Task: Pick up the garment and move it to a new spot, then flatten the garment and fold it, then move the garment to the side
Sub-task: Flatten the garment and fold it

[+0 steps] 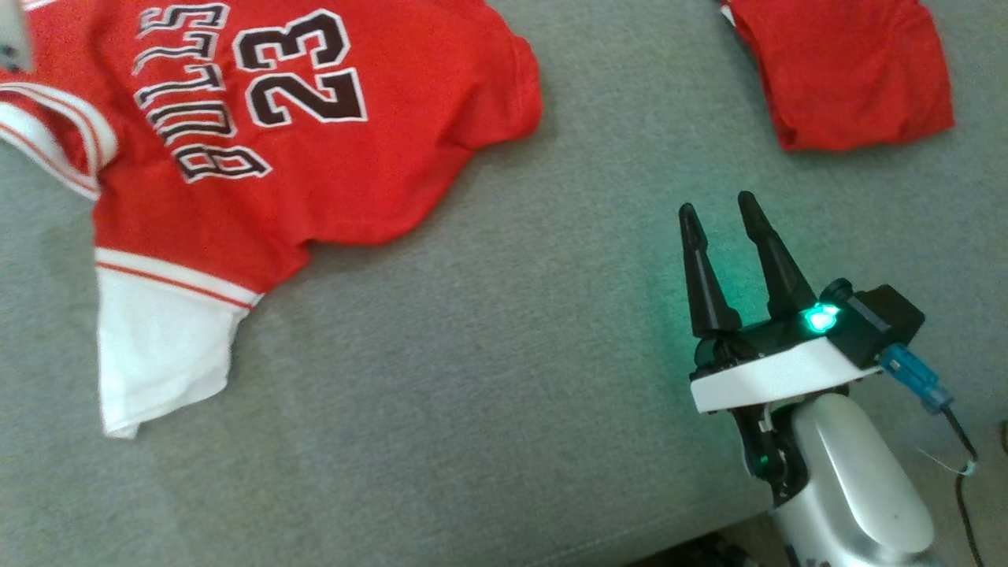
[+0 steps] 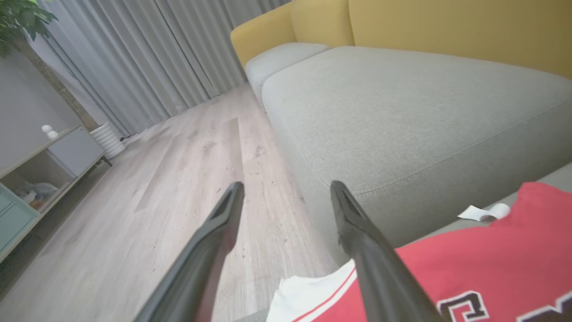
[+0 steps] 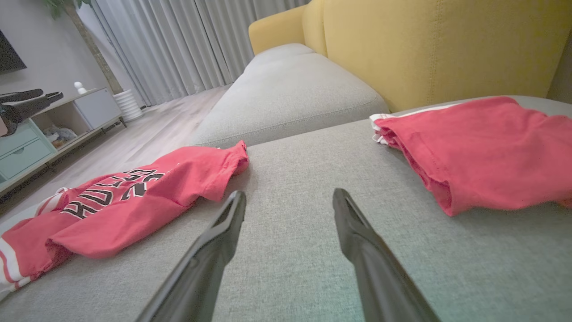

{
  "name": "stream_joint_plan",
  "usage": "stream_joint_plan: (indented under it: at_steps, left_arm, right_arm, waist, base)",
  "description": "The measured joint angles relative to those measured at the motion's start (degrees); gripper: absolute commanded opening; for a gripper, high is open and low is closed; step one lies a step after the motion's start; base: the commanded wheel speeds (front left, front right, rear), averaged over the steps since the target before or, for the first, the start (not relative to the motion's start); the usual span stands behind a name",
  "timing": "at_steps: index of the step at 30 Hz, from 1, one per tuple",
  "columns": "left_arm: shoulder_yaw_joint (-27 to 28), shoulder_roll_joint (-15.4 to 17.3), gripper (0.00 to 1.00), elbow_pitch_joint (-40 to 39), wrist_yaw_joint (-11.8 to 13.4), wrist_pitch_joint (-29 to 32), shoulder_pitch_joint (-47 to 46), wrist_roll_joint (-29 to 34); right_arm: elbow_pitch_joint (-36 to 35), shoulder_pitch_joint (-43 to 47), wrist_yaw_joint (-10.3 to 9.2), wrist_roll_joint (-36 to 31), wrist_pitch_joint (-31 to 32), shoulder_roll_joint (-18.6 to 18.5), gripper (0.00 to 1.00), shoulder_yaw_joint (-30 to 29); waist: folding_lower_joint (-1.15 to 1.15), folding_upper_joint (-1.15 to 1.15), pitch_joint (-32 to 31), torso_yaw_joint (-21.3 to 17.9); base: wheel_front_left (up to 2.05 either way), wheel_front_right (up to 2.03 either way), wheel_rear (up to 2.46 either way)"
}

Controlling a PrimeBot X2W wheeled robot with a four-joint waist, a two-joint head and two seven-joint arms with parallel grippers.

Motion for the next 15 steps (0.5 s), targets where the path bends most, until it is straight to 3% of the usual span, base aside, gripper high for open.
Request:
stream_joint_plan:
  at_steps: [8,13,15]
  left_arm:
    - [0.3,-4.8,1.0,-0.6,-3.9,-3.7,5.0,-2.2]
    - [1.7,-6.8,1.0,-4.5,-4.2,-5.3,10.9,-3.3]
    - [2.1,-7.3,1.0,-7.4,-3.1,-5.5,14.1,-3.4]
  right_arm:
    - [0.8,0.2,0.0,-1.7,0.0,0.0,1.0,-2.2]
    - [1.3,1.8,0.0,-2.8,0.0,0.0,1.0,-4.3]
    - [1.7,2.8,0.0,-3.3,0.0,0.0,1.0,-5.2]
  waist:
    - [-0.01,0.0,-3.4,4.6]
    - [-0.01,0.0,-6.0,8.4]
    - [-0.01,0.0,-7.2,10.0]
  base:
    - [0.0,0.0,0.0]
    - [0.0,0.0,0.0]
    - [0.0,0.0,0.0]
